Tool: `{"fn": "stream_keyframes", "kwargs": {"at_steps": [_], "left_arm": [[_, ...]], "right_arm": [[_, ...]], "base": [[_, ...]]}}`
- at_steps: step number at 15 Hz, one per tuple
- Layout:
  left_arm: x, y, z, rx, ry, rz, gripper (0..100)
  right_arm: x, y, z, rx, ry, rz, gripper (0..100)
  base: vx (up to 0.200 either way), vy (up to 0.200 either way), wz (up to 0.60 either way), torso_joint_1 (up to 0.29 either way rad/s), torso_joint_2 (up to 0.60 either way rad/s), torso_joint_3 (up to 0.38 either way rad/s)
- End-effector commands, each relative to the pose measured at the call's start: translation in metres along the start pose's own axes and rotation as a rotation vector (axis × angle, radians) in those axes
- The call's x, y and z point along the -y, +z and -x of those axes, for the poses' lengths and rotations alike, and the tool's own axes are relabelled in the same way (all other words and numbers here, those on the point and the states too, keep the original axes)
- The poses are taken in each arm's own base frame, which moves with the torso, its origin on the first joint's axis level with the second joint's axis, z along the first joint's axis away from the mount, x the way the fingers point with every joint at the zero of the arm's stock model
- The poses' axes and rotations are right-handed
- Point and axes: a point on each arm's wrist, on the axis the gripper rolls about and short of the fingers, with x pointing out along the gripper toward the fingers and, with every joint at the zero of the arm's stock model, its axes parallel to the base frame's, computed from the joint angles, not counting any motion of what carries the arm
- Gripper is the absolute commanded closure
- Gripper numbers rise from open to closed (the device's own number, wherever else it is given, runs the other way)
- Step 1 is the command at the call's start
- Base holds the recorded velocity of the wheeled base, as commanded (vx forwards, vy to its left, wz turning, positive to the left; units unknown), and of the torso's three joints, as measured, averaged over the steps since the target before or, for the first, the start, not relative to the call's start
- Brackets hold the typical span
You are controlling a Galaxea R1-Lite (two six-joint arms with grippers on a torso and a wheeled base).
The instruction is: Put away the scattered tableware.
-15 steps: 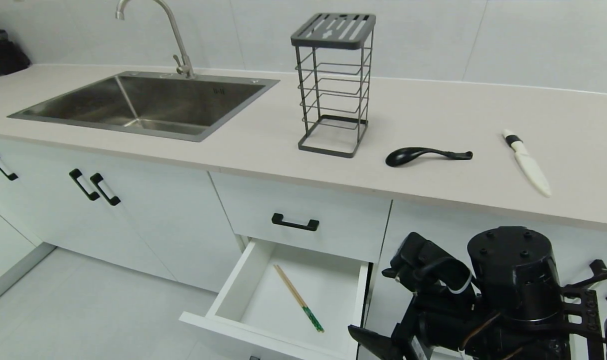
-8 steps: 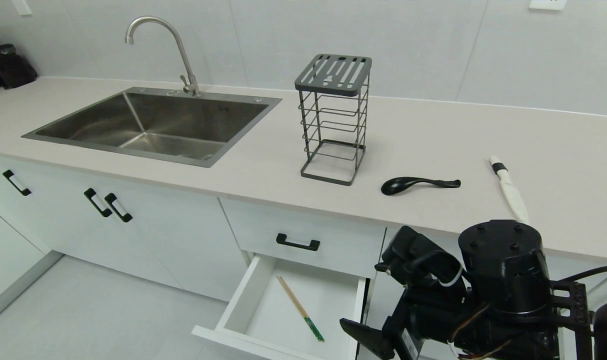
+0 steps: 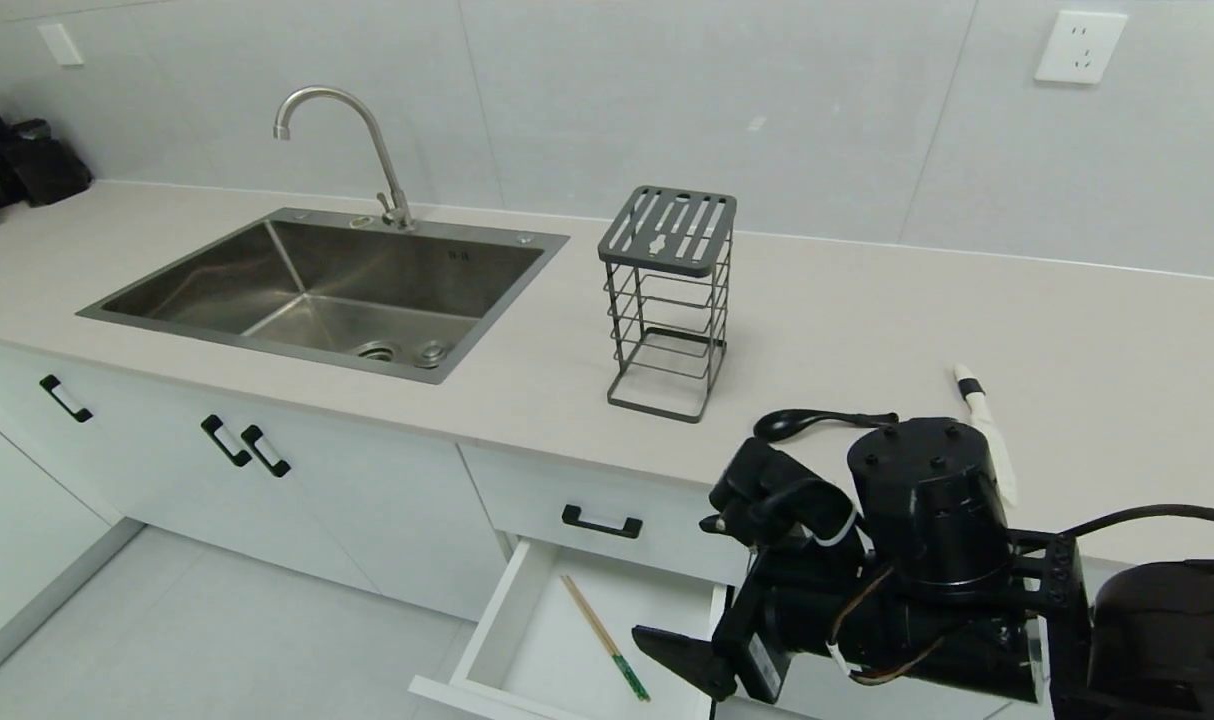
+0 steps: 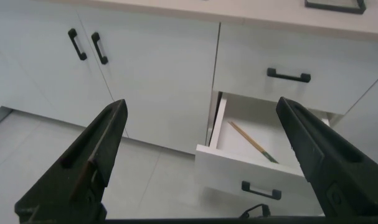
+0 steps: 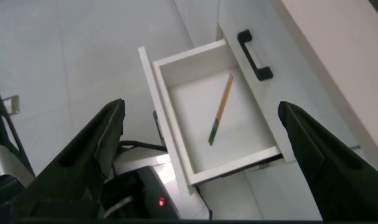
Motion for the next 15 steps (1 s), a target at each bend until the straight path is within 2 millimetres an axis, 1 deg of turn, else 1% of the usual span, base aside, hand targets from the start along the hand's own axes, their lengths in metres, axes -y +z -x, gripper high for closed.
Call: {"fn": "stream_keyframes", "kwargs": {"at_steps": [1,3,5,7,8,9,10,11,12,13,15], "left_arm": [[0.0,0.0,0.0,0.002,0.0,0.0,0],[0.0,0.0,0.0,0.001,0.0,0.0,0],[0.0,0.0,0.0,0.002,0.0,0.0,0],[0.0,0.0,0.0,0.002,0.0,0.0,0],[0.0,0.0,0.0,0.002,0.0,0.0,0],[0.0,0.0,0.0,0.001,0.0,0.0,0],[0.0,0.0,0.0,0.001,0.0,0.0,0],[0.0,0.0,0.0,0.001,0.002,0.0,0],[0.0,0.0,0.0,0.001,0.002,0.0,0],[0.0,0.0,0.0,0.001,0.0,0.0,0],[0.0,0.0,0.0,0.002,0.0,0.0,0]], "right_arm": [[0.002,-0.005,-0.007,-0.012,0.05,-0.006,0],[0.01,-0.006,-0.003,-0.009,0.058,-0.02,0],[0.02,-0.007,0.006,-0.005,0.01,-0.033,0],[0.041,-0.019,0.027,-0.035,-0.135,-0.068,0],[0.057,-0.023,0.041,-0.029,-0.206,-0.092,0],[0.068,-0.027,0.051,-0.029,-0.256,-0.112,0],[0.081,-0.032,0.068,-0.021,-0.336,-0.136,0],[0.082,-0.038,0.074,-0.04,-0.376,-0.147,0],[0.079,-0.046,0.077,-0.067,-0.4,-0.154,0],[0.079,-0.047,0.078,-0.075,-0.412,-0.155,0],[0.088,-0.038,0.078,-0.035,-0.444,-0.152,0]], "base": [[0.0,0.0,0.0,0.281,-0.55,-0.256],[0.0,0.0,0.0,0.124,-0.25,-0.122],[0.0,0.0,0.0,0.039,-0.07,-0.034],[0.0,0.0,0.0,0.0,0.0,0.0],[0.0,0.0,0.0,0.0,0.0,0.0],[0.0,0.0,0.0,0.0,0.0,0.0],[0.0,0.0,0.0,0.0,0.0,0.0],[0.0,0.0,0.0,0.0,0.0,0.0],[0.0,0.0,0.0,0.0,0.0,0.0],[0.0,0.0,0.0,0.0,0.0,0.0],[0.0,0.0,0.0,0.0,0.0,0.0]]}}
